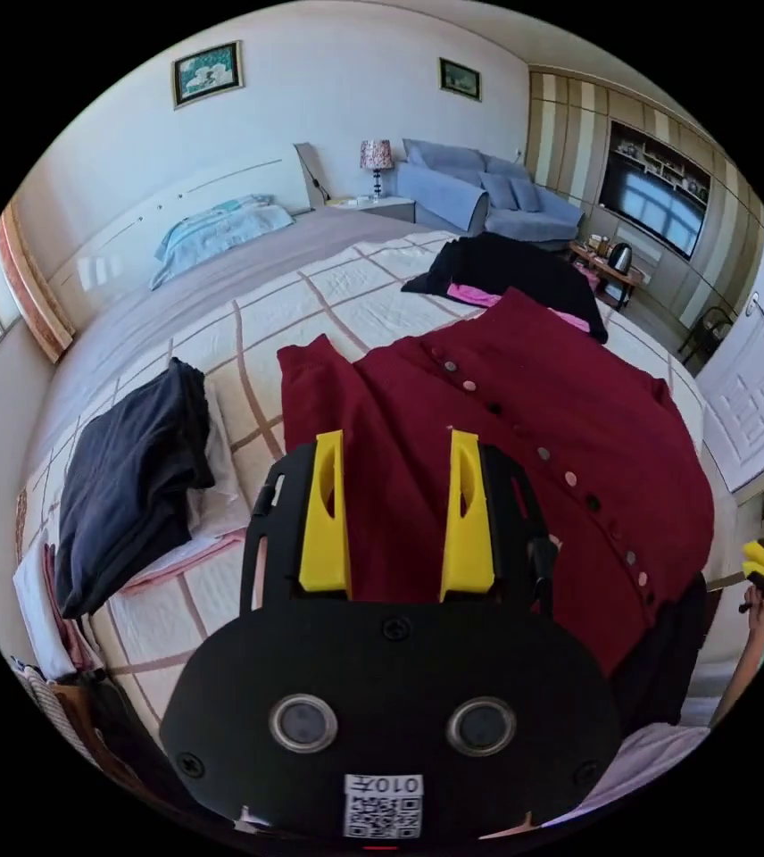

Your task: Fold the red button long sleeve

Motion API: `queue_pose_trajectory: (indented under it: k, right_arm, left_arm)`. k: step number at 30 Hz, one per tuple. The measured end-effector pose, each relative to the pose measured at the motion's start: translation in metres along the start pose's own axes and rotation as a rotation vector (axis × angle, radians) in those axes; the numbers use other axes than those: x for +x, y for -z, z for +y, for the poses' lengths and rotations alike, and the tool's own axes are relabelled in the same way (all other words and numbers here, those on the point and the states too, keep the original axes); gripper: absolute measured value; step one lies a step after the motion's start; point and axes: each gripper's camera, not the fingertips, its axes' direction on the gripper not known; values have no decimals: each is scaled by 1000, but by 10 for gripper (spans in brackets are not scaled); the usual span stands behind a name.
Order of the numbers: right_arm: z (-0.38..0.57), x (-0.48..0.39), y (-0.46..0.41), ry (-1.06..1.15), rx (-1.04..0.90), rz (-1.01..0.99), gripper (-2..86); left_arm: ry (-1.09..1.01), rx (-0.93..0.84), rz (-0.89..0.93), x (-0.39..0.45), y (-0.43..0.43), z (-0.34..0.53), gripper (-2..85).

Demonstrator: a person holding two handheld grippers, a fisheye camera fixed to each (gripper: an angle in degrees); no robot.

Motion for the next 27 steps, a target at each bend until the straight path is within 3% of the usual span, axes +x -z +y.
queue_pose_trajectory:
  k: [4,8,13,15,19,24,27]
  right_arm:
    - [20,3,32,-27,11,95,79]
    - [29,12,45,-62,66,82,80]
    - [14,8,39,-14,90,31,77]
    - [5,2,35,15,95,9,76]
    - [-17,-12,18,80,93,-51,74]
    - [-56,-34,6,135,65,-143,74]
    - [-88,-73,-2,283,24,-186,82]
  left_arm:
    - [72,-155,-91,2,-55,-5,83]
    - [123,-99,-49,-17,-44,19,35]
    - [208,264,171,-79,79,92,8]
    - [251,370,173,-102,137,130,5]
    - [416,424,-47,-144,239,231,1]
    - [452,358,-229,-126,289,301,-1]
    - [439,271,-268,-107,289,323,0]
